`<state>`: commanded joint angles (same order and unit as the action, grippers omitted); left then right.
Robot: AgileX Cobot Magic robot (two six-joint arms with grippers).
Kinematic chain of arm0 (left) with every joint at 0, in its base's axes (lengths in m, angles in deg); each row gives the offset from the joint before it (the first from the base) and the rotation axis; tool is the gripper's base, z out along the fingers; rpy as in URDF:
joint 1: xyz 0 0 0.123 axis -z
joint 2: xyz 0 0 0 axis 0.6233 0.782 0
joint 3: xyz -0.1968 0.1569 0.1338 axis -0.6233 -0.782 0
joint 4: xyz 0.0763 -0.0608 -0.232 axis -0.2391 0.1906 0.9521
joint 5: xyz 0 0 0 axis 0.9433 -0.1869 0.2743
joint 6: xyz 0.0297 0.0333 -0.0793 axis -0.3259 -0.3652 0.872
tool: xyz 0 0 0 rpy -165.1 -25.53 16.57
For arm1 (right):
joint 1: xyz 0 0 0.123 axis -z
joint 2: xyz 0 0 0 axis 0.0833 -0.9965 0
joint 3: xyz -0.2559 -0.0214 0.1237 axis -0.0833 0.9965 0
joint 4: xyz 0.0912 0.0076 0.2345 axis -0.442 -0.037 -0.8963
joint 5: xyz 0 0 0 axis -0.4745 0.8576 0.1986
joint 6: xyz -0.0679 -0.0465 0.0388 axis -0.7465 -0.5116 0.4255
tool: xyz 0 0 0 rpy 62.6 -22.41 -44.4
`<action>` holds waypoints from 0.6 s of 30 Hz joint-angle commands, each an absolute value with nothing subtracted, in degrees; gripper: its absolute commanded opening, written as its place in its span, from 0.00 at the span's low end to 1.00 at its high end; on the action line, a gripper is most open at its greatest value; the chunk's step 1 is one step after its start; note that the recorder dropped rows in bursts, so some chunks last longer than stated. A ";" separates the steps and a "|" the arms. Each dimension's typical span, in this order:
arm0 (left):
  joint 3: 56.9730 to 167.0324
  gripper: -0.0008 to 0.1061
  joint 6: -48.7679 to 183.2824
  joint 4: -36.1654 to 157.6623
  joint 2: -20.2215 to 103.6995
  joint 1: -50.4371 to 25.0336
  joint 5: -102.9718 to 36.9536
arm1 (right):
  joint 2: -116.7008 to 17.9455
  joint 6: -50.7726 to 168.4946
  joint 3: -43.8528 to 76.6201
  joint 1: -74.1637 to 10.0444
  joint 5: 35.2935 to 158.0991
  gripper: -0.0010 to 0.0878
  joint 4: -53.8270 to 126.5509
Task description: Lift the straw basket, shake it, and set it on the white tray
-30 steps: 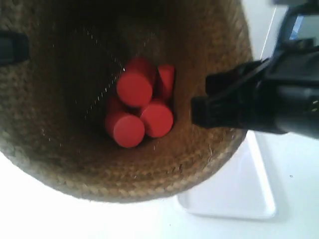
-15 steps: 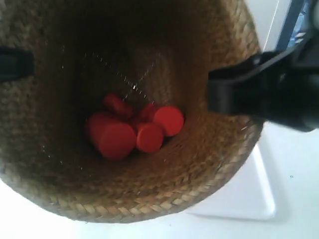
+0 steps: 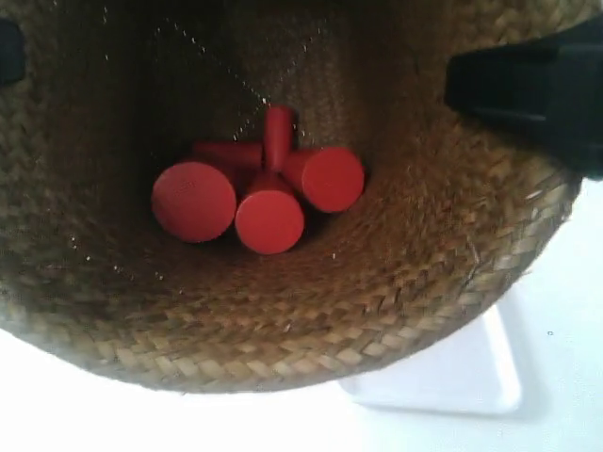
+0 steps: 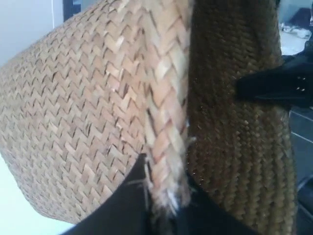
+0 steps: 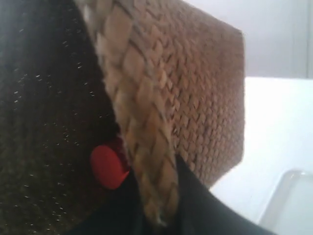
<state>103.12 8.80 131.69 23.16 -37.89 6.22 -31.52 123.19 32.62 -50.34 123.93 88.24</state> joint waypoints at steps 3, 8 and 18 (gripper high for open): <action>102.81 0.01 12.66 131.95 25.08 -37.89 10.06 | -34.08 125.10 31.69 -50.04 124.77 0.01 86.49; 109.15 0.01 11.52 132.49 19.91 -37.89 17.37 | -25.94 109.05 27.58 -53.03 121.08 0.01 64.47; 104.91 0.01 9.92 134.63 22.34 -37.89 13.30 | -30.45 118.90 28.83 -50.77 127.59 0.01 76.22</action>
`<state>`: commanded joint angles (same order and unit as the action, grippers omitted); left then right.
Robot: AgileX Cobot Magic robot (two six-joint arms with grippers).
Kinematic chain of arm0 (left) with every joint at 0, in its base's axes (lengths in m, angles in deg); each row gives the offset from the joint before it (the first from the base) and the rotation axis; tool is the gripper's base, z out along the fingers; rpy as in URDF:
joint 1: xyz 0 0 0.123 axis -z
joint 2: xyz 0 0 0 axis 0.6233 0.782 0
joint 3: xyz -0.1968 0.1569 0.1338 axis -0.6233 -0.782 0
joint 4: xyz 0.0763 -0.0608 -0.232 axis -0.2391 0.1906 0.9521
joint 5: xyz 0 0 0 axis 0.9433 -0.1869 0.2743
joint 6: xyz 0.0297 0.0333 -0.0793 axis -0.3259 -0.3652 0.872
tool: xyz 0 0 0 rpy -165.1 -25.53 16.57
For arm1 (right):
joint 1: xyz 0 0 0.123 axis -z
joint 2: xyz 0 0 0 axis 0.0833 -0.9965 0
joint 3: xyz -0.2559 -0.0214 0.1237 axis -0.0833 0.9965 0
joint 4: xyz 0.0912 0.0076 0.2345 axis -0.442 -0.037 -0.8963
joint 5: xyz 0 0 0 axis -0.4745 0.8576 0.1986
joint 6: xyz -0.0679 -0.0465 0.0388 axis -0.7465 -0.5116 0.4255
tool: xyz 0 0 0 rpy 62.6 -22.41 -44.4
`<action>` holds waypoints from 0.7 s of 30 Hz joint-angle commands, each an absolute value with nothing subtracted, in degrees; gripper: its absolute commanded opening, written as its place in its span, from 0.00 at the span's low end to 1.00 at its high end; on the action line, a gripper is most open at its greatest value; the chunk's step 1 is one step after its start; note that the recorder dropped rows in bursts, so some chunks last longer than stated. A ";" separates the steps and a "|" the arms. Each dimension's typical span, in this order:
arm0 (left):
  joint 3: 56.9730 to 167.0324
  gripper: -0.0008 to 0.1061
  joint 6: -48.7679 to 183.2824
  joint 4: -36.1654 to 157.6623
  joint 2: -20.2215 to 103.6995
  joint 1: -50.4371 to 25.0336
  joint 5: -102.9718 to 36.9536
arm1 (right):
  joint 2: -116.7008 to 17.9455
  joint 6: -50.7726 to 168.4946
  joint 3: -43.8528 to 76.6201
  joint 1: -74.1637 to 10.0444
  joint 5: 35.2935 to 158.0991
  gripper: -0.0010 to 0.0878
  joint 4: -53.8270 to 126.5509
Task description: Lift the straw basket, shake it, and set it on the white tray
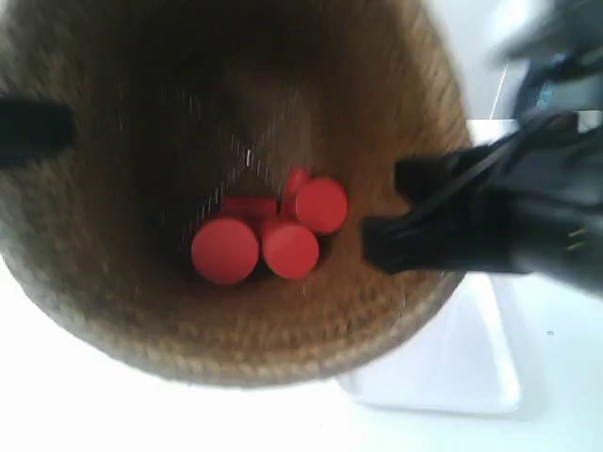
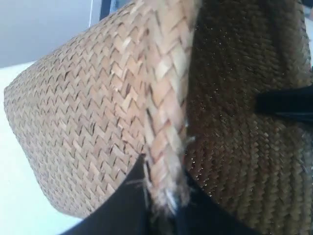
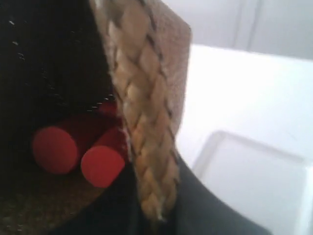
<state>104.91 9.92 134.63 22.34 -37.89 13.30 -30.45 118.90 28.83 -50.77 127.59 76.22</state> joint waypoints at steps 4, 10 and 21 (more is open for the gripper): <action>108.50 0.01 9.53 136.43 19.12 -37.89 13.52 | -23.79 114.30 28.24 -51.77 118.75 0.01 72.69; 101.55 0.01 14.37 132.21 23.16 -37.89 10.45 | -32.74 125.09 33.36 -50.25 127.92 0.01 82.39; 104.04 0.01 18.67 127.29 22.83 -37.89 7.79 | -35.52 124.60 30.42 -50.70 130.30 0.01 85.94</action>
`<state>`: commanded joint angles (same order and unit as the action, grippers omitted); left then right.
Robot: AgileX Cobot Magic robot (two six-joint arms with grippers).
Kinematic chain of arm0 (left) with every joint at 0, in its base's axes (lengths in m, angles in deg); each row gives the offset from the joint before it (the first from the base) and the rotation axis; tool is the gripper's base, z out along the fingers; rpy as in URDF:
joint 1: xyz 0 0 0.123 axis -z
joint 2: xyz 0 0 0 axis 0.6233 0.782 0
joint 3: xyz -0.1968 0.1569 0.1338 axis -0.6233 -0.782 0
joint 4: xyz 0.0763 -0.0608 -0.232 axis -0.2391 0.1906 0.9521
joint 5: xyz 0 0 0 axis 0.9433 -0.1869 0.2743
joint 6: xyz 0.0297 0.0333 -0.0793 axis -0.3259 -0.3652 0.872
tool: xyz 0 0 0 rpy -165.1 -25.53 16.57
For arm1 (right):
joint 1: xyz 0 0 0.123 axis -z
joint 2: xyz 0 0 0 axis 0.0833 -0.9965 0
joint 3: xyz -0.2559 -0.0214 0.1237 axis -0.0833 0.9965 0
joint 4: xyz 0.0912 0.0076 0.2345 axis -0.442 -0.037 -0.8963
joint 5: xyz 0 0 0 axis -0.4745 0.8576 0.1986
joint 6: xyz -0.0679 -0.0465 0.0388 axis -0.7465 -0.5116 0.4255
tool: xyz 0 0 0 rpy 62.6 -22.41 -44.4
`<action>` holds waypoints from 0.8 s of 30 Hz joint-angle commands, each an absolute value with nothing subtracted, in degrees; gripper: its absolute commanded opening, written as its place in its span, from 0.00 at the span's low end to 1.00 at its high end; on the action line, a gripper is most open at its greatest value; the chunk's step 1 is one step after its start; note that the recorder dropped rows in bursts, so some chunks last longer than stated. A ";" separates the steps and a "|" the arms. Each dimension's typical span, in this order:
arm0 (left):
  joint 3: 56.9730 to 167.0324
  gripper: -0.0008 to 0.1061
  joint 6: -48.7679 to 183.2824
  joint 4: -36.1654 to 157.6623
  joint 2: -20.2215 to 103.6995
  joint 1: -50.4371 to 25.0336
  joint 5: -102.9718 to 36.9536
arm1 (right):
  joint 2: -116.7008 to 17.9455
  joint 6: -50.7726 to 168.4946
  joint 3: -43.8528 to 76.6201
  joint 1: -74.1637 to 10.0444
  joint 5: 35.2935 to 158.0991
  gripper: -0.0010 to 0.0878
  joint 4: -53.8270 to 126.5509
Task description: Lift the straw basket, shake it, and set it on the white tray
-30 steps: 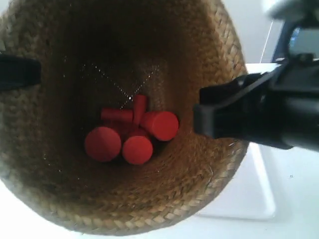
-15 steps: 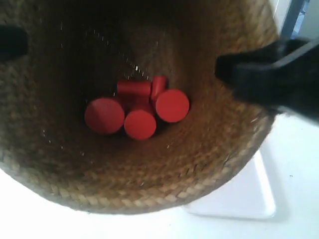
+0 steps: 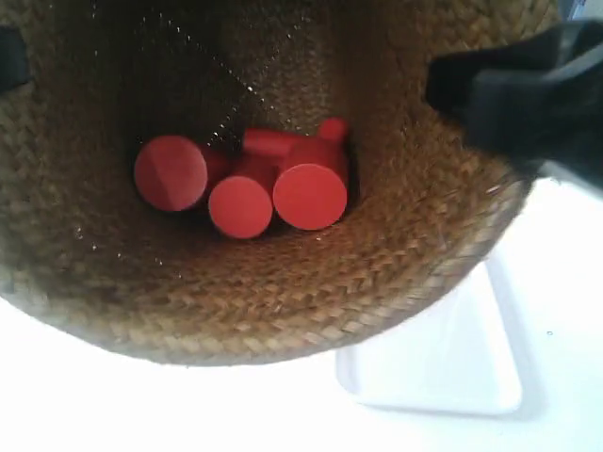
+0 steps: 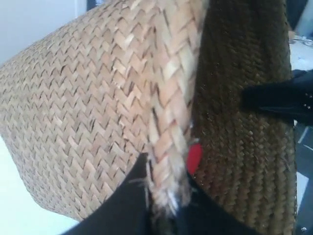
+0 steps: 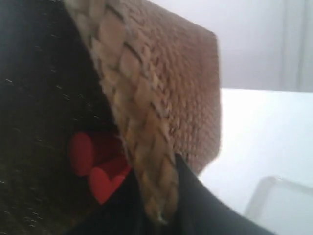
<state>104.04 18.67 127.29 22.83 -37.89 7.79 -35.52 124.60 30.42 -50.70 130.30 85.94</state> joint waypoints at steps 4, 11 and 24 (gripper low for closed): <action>112.79 0.01 21.88 128.76 21.02 -37.89 16.02 | -29.49 112.82 21.54 -52.94 123.03 0.01 72.53; 112.15 0.01 23.37 125.24 23.61 -37.89 18.42 | -33.79 109.24 21.68 -53.41 129.40 0.01 70.30; 113.75 0.01 15.79 127.26 21.21 -37.89 12.99 | -30.58 113.55 22.78 -54.98 124.07 0.01 80.64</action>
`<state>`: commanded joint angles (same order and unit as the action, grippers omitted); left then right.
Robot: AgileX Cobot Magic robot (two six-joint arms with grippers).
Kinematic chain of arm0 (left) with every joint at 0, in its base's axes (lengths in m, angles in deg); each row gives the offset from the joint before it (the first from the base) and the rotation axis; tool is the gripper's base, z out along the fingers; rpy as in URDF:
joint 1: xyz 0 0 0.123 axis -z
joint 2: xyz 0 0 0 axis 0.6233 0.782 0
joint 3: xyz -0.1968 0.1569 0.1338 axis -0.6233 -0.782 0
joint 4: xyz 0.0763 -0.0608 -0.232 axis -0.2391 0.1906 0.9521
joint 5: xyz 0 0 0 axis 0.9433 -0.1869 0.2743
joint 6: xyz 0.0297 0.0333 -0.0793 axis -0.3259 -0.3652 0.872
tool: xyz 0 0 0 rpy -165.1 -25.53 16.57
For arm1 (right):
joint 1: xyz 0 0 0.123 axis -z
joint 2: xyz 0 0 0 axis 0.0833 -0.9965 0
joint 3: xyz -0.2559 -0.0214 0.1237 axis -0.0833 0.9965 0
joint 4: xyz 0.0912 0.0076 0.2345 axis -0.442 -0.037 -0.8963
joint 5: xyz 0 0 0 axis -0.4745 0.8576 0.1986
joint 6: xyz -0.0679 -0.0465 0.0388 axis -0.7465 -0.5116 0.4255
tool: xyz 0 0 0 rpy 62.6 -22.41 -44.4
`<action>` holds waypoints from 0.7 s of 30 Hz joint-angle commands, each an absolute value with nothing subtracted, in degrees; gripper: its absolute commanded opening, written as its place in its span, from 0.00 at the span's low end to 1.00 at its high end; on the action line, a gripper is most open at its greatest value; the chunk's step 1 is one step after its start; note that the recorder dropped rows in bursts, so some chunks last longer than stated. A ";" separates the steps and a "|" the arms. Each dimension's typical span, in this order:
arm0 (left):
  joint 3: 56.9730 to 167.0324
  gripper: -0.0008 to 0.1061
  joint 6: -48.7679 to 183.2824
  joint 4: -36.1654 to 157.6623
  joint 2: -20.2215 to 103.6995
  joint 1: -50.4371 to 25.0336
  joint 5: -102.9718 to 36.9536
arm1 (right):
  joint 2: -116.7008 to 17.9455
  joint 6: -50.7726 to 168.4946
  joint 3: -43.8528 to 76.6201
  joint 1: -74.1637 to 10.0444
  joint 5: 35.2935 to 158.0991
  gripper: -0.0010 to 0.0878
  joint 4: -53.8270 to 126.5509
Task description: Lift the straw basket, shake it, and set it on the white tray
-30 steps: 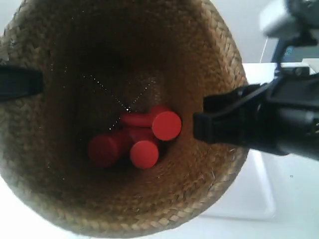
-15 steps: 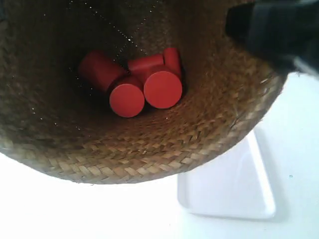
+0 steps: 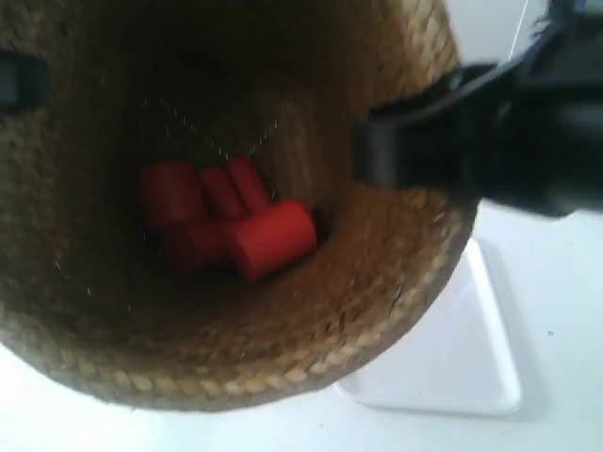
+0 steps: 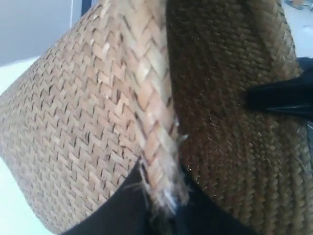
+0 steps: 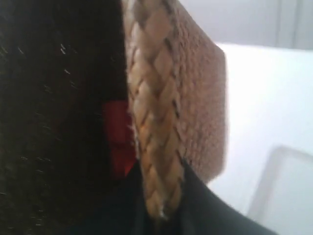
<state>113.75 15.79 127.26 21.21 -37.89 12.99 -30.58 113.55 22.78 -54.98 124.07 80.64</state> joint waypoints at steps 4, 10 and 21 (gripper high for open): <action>106.13 0.01 18.14 126.69 25.55 -37.89 8.63 | -37.66 123.85 24.54 -53.55 135.00 0.01 89.27; 112.36 0.01 14.07 132.97 21.83 -37.89 14.90 | -29.69 106.73 15.65 -56.57 130.03 0.01 71.64; 112.34 0.01 12.64 135.78 22.47 -37.89 15.58 | -31.39 113.02 18.26 -59.19 136.07 0.01 76.18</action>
<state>112.34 12.64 135.78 22.47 -37.89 15.58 -31.39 113.02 18.26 -59.19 136.07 76.18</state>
